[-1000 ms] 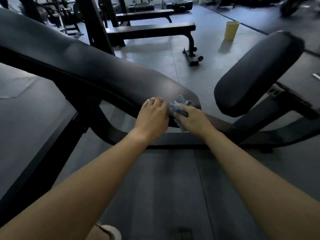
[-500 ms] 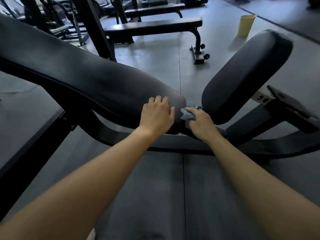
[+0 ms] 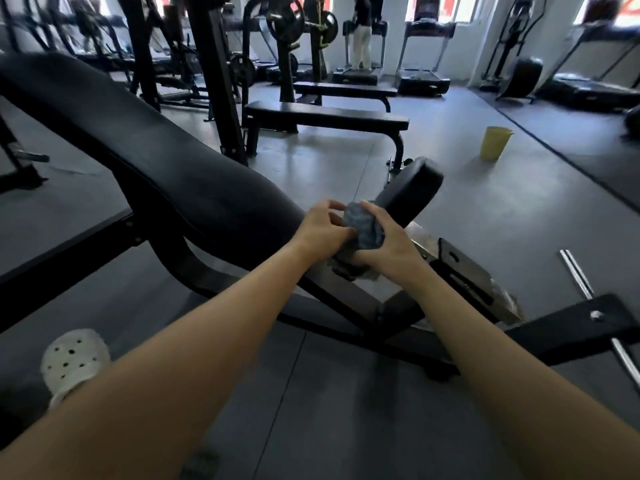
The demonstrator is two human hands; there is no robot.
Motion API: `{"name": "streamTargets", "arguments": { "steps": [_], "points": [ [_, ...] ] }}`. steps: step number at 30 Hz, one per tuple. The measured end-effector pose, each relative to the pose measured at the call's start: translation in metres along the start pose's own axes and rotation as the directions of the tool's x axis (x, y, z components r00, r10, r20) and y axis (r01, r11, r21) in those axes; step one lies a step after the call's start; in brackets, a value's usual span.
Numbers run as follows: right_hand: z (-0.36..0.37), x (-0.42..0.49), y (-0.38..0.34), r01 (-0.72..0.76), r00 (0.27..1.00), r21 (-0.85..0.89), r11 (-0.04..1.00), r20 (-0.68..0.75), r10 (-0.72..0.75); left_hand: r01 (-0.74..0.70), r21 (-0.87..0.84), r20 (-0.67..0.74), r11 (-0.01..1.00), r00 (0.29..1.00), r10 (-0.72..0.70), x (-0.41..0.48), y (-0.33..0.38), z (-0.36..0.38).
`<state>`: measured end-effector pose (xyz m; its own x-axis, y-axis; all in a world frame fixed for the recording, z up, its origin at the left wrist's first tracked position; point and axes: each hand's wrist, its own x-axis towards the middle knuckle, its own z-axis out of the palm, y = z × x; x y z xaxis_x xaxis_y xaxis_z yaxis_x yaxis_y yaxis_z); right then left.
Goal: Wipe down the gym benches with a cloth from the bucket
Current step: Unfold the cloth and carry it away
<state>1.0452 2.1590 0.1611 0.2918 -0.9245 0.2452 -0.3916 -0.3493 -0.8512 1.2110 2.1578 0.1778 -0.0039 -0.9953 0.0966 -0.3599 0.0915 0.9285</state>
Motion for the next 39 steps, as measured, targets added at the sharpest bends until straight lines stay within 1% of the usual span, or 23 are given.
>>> {"name": "streamTargets", "arguments": {
  "steps": [3,5,8,10,14,18,20,22,25,27,28,31,33,35,36,38,39],
  "points": [
    [-0.040,-0.026,0.003,0.004,0.999,-0.007,1.000,-0.040,-0.004,-0.054,-0.008,-0.019,0.998,0.998,0.054,-0.016,0.027,0.029],
    [-0.063,-0.038,0.009,-0.028,0.997,0.020,0.999,-0.076,0.030,-0.120,0.008,0.014,0.993,0.993,0.120,-0.023,0.041,0.048],
    [-0.091,-0.061,0.009,-0.070,0.985,-0.030,0.997,-0.158,0.065,-0.227,0.053,0.081,0.972,0.972,0.223,-0.033,0.059,0.074],
    [-0.110,-0.082,0.008,-0.077,0.975,-0.034,0.996,-0.213,0.068,-0.277,0.051,0.117,0.959,0.956,0.270,-0.039,0.073,0.091],
    [-0.153,-0.124,0.006,-0.109,0.961,-0.007,0.994,-0.255,0.103,-0.318,0.007,0.190,0.948,0.931,0.311,-0.051,0.102,0.132],
    [-0.194,-0.149,0.000,-0.128,0.911,0.053,0.990,-0.388,0.138,-0.387,0.033,0.286,0.922,0.887,0.362,-0.060,0.129,0.172],
    [-0.210,-0.159,0.002,-0.113,0.888,0.057,0.992,-0.442,0.127,-0.421,0.030,0.288,0.907,0.872,0.396,-0.054,0.138,0.192],
    [-0.224,-0.164,0.014,-0.134,0.871,0.049,0.990,-0.470,0.141,-0.428,0.056,0.285,0.902,0.873,0.396,-0.048,0.141,0.214],
    [-0.249,-0.158,0.042,-0.190,0.849,0.042,0.981,-0.495,0.186,-0.409,0.146,0.262,0.901,0.894,0.364,-0.033,0.134,0.254],
    [-0.263,-0.147,0.067,-0.207,0.838,0.073,0.976,-0.500,0.216,-0.416,0.202,0.224,0.887,0.901,0.372,-0.015,0.121,0.283],
    [-0.270,-0.139,0.081,-0.215,0.837,0.088,0.973,-0.496,0.230,-0.418,0.201,0.205,0.886,0.902,0.380,-0.003,0.114,0.297],
    [-0.289,-0.107,0.125,-0.244,0.825,0.143,0.959,-0.488,0.283,-0.325,0.132,0.167,0.936,0.938,0.302,0.036,0.096,0.343],
    [-0.309,-0.081,0.149,-0.283,0.812,0.206,0.937,-0.468,0.348,-0.218,0.029,0.179,0.976,0.961,0.209,0.065,0.093,0.371],
    [-0.337,-0.050,0.172,-0.276,0.842,0.142,0.951,-0.441,0.310,-0.120,-0.067,0.227,0.991,0.965,0.132,0.101,0.102,0.392],
    [-0.349,-0.034,0.182,-0.266,0.857,0.086,0.960,-0.435,0.276,-0.089,-0.080,0.254,0.993,0.961,0.106,0.119,0.107,0.400],
    [-0.368,-0.004,0.201,-0.235,0.869,0.021,0.972,-0.444,0.219,-0.088,-0.045,0.265,0.995,0.959,0.097,0.153,0.121,0.415],
    [-0.377,0.008,0.208,-0.236,0.866,0.014,0.972,-0.452,0.216,-0.081,-0.021,0.256,0.996,0.963,0.084,0.167,0.129,0.422]
  ]
}}
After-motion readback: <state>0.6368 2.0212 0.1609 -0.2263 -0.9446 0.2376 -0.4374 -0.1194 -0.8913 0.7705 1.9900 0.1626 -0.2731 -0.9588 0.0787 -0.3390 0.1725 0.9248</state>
